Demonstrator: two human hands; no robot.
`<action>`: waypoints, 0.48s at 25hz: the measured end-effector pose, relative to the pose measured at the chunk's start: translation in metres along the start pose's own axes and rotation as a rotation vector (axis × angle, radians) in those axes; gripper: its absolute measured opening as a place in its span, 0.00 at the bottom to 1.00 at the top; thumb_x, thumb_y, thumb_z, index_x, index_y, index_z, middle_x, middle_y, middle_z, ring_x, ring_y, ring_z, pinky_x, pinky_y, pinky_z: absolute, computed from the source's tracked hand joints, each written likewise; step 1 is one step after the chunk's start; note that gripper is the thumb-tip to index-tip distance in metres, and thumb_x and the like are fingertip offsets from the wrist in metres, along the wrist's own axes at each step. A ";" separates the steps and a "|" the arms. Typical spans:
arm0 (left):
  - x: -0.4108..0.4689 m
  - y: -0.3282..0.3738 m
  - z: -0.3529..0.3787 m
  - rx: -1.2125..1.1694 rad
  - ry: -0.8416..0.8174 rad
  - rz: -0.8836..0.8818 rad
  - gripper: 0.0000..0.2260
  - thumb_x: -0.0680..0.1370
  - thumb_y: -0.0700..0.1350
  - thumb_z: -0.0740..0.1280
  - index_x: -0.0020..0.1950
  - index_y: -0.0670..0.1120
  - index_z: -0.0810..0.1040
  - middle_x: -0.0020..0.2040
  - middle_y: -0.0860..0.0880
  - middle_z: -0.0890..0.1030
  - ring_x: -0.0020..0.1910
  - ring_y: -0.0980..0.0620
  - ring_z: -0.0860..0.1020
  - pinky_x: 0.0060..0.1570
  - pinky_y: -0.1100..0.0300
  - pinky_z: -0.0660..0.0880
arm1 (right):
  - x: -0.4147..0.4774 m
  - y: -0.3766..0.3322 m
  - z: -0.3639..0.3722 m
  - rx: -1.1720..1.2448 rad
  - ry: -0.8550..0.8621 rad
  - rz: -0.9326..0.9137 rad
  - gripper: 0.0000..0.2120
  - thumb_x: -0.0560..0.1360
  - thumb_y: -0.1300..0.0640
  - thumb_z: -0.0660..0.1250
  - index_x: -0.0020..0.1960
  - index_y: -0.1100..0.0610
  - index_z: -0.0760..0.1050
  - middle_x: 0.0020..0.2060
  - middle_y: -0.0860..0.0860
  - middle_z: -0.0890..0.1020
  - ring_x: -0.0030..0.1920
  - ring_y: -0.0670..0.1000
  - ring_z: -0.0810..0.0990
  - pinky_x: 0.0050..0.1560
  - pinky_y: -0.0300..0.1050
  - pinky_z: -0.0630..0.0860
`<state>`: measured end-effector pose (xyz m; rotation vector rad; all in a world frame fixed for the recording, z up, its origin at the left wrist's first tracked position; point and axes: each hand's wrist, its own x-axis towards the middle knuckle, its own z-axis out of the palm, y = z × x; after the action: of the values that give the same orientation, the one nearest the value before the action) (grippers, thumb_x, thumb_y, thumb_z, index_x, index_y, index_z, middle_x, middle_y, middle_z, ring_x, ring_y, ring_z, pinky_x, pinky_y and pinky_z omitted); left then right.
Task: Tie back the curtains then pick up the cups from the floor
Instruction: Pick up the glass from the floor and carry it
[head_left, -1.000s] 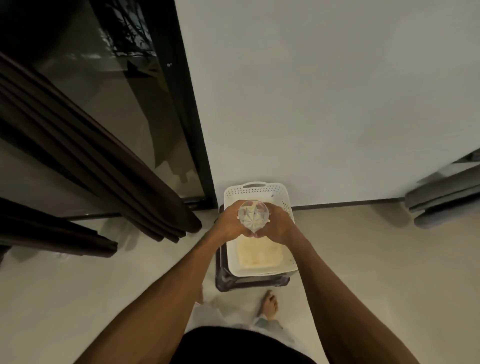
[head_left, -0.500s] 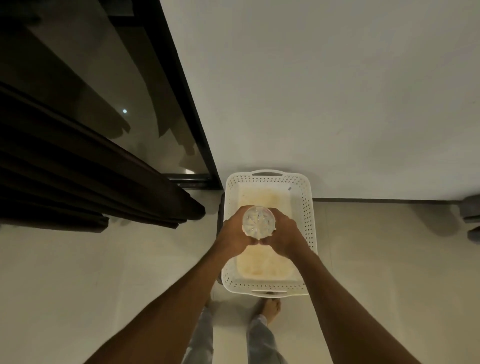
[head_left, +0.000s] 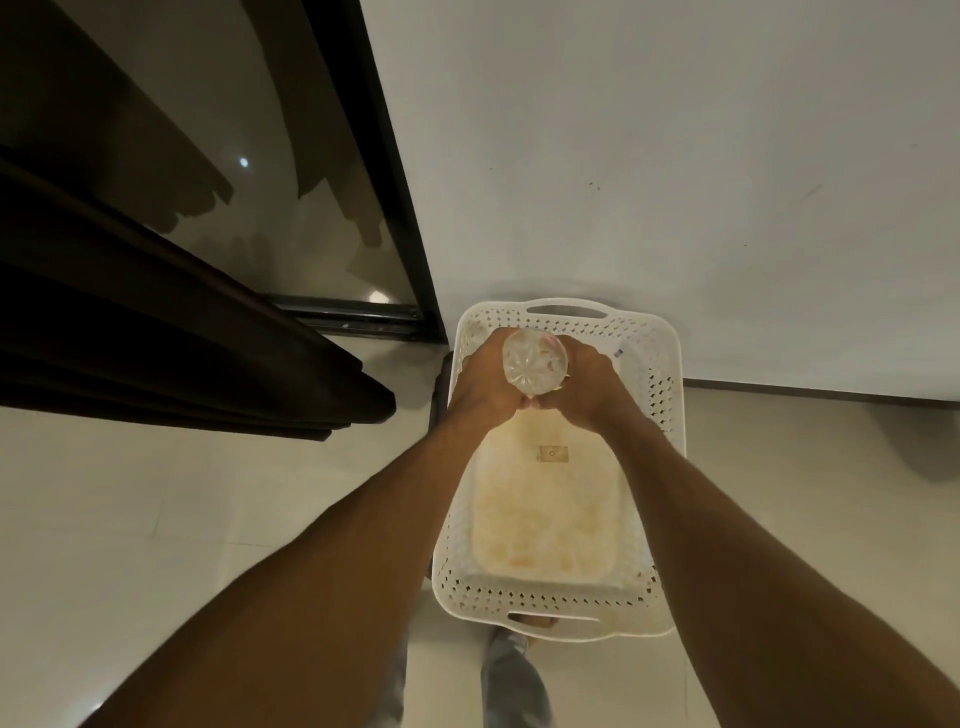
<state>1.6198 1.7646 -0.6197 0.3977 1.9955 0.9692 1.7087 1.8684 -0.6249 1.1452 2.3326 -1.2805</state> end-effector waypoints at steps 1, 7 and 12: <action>0.005 -0.003 0.002 -0.018 -0.002 -0.015 0.19 0.76 0.33 0.67 0.65 0.48 0.73 0.54 0.51 0.76 0.43 0.58 0.74 0.24 0.71 0.73 | 0.004 0.003 0.001 -0.003 -0.002 -0.002 0.26 0.65 0.65 0.78 0.61 0.55 0.76 0.52 0.51 0.84 0.48 0.49 0.78 0.43 0.38 0.70; 0.013 -0.011 0.007 -0.085 0.016 -0.038 0.18 0.78 0.33 0.65 0.66 0.47 0.74 0.56 0.49 0.77 0.45 0.57 0.75 0.25 0.71 0.72 | 0.009 0.010 0.009 -0.020 0.003 -0.015 0.28 0.66 0.63 0.78 0.64 0.56 0.75 0.54 0.53 0.83 0.53 0.53 0.80 0.51 0.42 0.72; 0.015 -0.017 0.012 -0.262 0.024 -0.099 0.20 0.77 0.32 0.66 0.67 0.47 0.73 0.61 0.47 0.77 0.58 0.46 0.75 0.22 0.69 0.72 | 0.007 0.013 0.014 0.024 0.037 -0.025 0.31 0.64 0.62 0.80 0.65 0.56 0.75 0.56 0.52 0.83 0.57 0.55 0.80 0.59 0.48 0.75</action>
<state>1.6217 1.7685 -0.6450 0.1425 1.8595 1.1586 1.7112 1.8651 -0.6451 1.1598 2.3712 -1.3103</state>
